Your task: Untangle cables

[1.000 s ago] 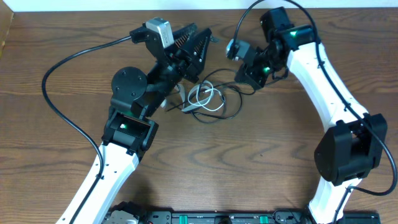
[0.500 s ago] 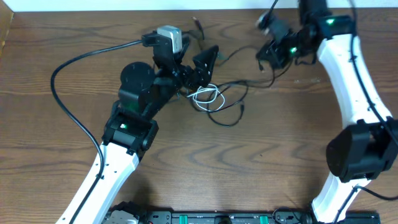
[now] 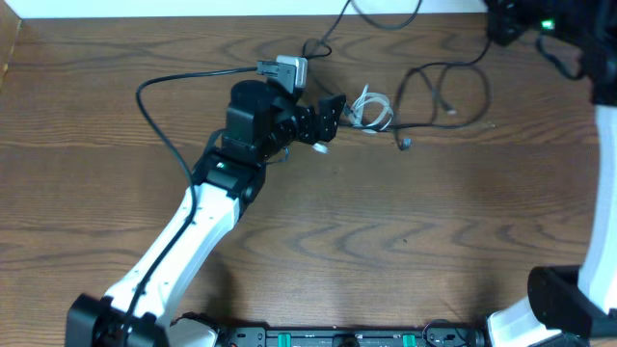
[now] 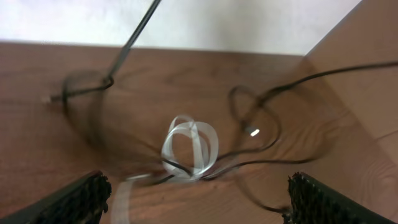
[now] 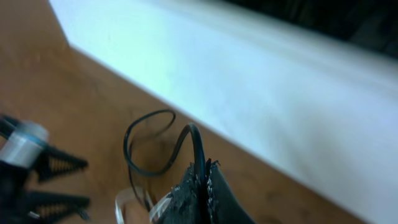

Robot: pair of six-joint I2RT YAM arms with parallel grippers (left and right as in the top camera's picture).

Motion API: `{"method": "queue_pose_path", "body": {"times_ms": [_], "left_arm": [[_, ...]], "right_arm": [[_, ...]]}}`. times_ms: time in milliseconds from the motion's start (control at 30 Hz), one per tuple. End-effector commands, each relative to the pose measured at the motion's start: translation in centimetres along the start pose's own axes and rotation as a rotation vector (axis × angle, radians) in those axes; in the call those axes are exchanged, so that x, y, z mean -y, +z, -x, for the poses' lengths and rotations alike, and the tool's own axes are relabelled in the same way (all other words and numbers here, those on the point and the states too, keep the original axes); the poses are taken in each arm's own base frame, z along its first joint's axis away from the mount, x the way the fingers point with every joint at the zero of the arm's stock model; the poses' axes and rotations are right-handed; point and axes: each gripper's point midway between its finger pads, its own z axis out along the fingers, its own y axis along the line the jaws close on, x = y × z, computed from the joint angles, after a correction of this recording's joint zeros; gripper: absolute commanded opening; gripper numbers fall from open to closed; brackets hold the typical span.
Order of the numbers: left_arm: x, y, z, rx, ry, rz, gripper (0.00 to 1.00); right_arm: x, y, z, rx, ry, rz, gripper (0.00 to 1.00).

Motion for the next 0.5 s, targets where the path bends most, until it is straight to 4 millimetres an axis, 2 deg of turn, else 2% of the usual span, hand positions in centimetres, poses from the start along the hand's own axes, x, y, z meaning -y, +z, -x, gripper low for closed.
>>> {"method": "queue_pose_path", "body": {"times_ms": [0, 100, 200, 467], "left_arm": [[-0.6, 1.1, -0.6, -0.027, 0.011, 0.006, 0.92], [-1.2, 1.9, -1.6, -0.054, 0.002, 0.015, 0.92], [-1.6, 2.4, -2.2, -0.071, -0.003, 0.021, 0.92], [-1.7, 2.5, -2.4, -0.075, -0.004, 0.023, 0.92]], "right_arm": [[0.1, -2.6, 3.0, 0.092, 0.047, -0.047, 0.01], [-0.3, -4.0, 4.8, 0.160, 0.061, -0.050, 0.01], [-0.8, -4.5, 6.1, 0.211, 0.073, -0.025, 0.01], [-1.0, -5.6, 9.9, 0.364, 0.104, 0.008, 0.01]]}}
